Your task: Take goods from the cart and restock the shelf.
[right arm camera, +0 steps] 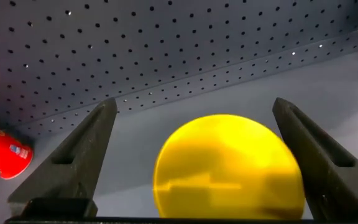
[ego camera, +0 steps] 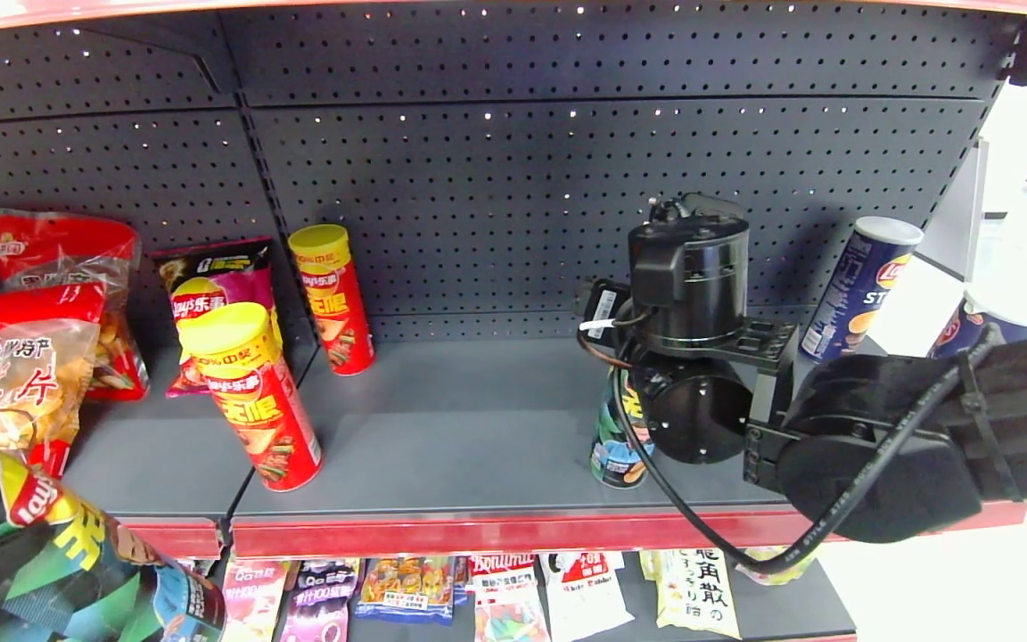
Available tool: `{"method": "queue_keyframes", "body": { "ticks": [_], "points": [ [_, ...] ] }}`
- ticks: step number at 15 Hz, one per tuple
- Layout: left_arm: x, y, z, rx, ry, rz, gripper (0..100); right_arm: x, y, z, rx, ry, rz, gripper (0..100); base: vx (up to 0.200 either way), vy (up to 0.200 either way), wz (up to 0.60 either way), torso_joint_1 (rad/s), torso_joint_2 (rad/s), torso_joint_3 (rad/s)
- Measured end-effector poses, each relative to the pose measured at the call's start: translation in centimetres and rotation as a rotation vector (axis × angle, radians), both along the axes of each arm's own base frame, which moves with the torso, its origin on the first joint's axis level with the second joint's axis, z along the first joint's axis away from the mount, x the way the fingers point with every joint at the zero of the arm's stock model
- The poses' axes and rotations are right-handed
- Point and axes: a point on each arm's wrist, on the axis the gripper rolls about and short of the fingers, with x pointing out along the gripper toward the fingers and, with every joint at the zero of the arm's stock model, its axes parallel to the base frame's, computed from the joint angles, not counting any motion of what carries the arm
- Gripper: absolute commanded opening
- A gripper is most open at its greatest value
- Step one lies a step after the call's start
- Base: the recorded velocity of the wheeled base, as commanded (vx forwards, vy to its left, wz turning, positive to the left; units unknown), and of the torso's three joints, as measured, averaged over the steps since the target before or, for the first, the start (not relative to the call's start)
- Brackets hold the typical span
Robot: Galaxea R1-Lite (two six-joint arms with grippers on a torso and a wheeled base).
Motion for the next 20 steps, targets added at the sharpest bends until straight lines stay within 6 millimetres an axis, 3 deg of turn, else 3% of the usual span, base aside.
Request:
{"method": "queue_keyframes", "body": {
  "ticks": [13, 14, 20],
  "points": [
    [0.01, 0.00, -0.05, 0.000, 0.002, 0.000, 0, 0.52, -0.31, 0.43, 0.000, -0.009, -0.013, 100, 0.000, 0.000, 0.00, 0.000, 0.00, 0.000],
    [0.01, 0.00, -0.05, 0.000, 0.002, 0.000, 0, 0.51, -0.32, 0.41, -0.001, -0.008, -0.013, 0, 0.000, 0.000, 0.00, 0.000, 0.00, 0.000],
    [0.01, 0.00, -0.09, 0.000, 0.003, -0.001, 0, 0.50, -0.27, 0.48, 0.004, -0.011, -0.010, 0, 0.000, 0.000, 0.00, 0.000, 0.00, 0.000]
  ]
}}
